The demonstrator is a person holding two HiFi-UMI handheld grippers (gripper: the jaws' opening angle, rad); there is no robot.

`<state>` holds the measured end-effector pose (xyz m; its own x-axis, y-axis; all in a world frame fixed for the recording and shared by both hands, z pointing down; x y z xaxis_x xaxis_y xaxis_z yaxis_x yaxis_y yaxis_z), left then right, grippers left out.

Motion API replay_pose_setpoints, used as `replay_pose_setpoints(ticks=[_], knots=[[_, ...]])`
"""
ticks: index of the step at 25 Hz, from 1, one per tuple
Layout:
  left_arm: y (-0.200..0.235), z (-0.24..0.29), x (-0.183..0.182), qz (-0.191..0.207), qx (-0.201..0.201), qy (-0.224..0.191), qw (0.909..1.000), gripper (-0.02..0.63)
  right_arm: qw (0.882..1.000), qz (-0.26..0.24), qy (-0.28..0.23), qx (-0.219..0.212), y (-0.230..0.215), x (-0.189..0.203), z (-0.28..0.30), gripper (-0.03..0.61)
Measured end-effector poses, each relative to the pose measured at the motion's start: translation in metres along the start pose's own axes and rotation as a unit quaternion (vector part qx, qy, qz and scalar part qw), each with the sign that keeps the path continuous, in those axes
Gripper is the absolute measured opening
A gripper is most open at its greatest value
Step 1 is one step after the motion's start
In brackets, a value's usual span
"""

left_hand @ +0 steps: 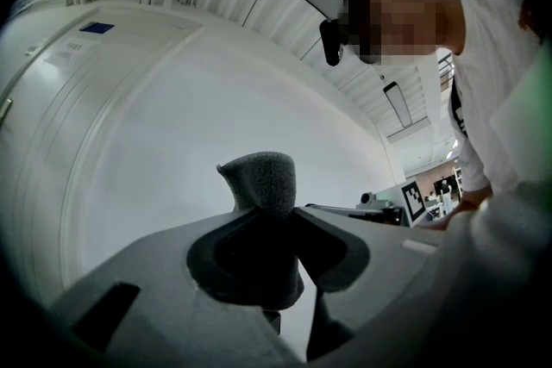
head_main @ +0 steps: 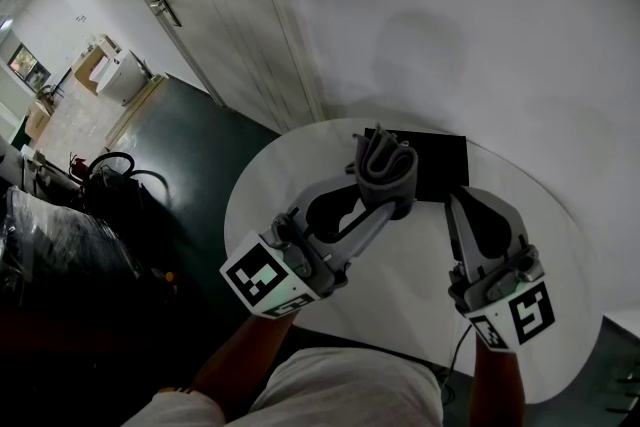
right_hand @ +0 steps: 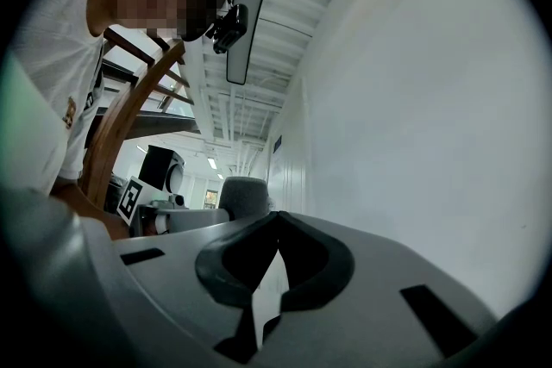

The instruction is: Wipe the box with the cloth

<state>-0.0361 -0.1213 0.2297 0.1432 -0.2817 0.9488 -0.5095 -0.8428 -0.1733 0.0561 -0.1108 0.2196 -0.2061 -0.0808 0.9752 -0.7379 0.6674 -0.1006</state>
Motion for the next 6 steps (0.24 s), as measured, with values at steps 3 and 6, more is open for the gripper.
replay_pose_setpoints(ticks=[3, 6], knots=[[0.0003, 0.0005, 0.0002, 0.0, 0.001, 0.0, 1.0, 0.107, 1.0, 0.001, 0.002, 0.001, -0.0005, 0.0017, 0.0002, 0.012], [0.0004, 0.0009, -0.0011, 0.001, 0.003, -0.001, 1.0, 0.107, 1.0, 0.001, 0.005, 0.002, -0.0003, 0.002, 0.0006, 0.012]])
Point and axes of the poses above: the fingertips, and each gripper's own axes: z forward along the fingers, y to its left, x out of its underside, the point moved 1 cm from there along -z, backward along the fingers, and after that the axes turned 11 degrees about z, right-handed, at the moved point
